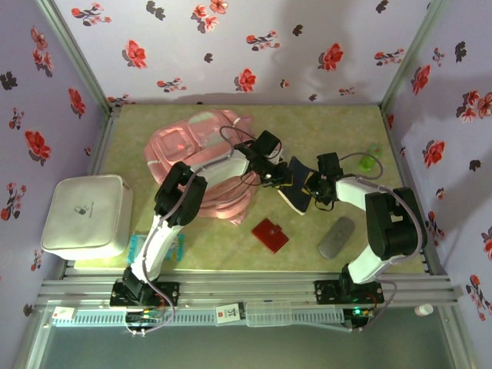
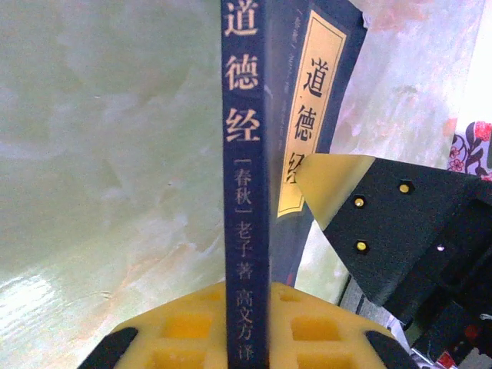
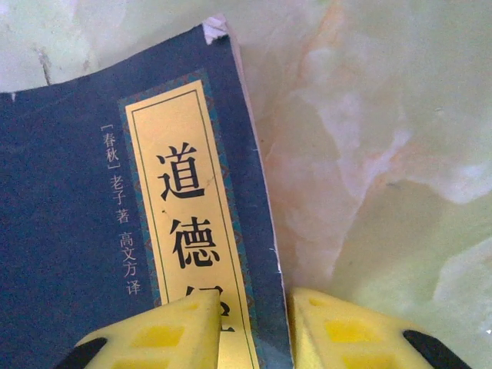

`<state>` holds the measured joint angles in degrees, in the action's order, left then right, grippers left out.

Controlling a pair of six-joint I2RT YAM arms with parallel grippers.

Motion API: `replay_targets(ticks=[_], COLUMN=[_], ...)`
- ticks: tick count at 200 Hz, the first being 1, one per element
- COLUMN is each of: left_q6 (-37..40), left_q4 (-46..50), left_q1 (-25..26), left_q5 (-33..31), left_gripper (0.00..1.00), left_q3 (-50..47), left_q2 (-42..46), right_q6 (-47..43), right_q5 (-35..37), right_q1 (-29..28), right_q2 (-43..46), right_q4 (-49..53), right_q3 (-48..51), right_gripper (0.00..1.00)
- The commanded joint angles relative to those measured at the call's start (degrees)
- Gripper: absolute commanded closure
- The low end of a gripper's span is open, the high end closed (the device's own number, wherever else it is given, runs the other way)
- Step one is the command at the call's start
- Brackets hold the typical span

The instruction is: Pack books, pencil case, and school supplies into a backpack

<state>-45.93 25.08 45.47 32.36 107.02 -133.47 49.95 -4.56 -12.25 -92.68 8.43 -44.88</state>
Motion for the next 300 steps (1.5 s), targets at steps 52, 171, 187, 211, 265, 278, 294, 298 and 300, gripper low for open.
replay_targets(ticks=[52, 171, 187, 211, 265, 278, 294, 298, 300], left_q6=[4.1, -5.9, -9.5, -15.7, -23.6, -24.3, -25.1, -25.3, -25.5], left_q4=[-1.8, -23.8, -27.4, -33.2, -40.9, -41.8, -42.4, -42.6, -42.7], left_q1=[-4.4, -22.3, -23.6, -24.9, -24.6, -24.3, -24.0, -23.9, -23.9], left_q5=[-2.4, -11.5, -12.1, -12.5, -13.6, -13.6, -13.5, -13.5, -13.5], left_gripper=[1.0, 1.0, 1.0, 1.0, 1.0, 1.0, 1.0, 1.0, 1.0], left_q3=[-6.2, -32.1, -34.9, -38.0, -40.7, -40.8, -40.8, -40.9, -41.0], left_q2=[15.3, 39.8, 41.5, 43.0, 44.0, 44.1, 44.2, 44.3, 44.3], right_q6=[0.8, 27.1, 31.1, 33.7, 38.3, 39.6, 40.2, 40.3, 40.3], right_q5=[-3.5, -21.0, -20.2, -17.5, -8.5, -8.1, -7.8, -7.7, -7.7], right_q1=[-0.5, -4.7, -7.3, -11.7, -21.1, -22.1, -23.2, -23.4, -23.5], right_q2=[5.7, -2.0, -4.5, -5.9, -9.6, -11.1, -12.7, -13.0, -13.0], right_q4=[-7.4, -51.7, -57.4, -59.5, -65.3, -66.9, -67.9, -67.9, -67.8], right_q3=[3.2, 0.6, -0.2, -2.4, -6.5, -8.2, -10.2, -10.9, -11.0], right_gripper=[0.41, 0.12, 0.11, 0.11, 0.1, 0.11, 0.11, 0.11, 0.11])
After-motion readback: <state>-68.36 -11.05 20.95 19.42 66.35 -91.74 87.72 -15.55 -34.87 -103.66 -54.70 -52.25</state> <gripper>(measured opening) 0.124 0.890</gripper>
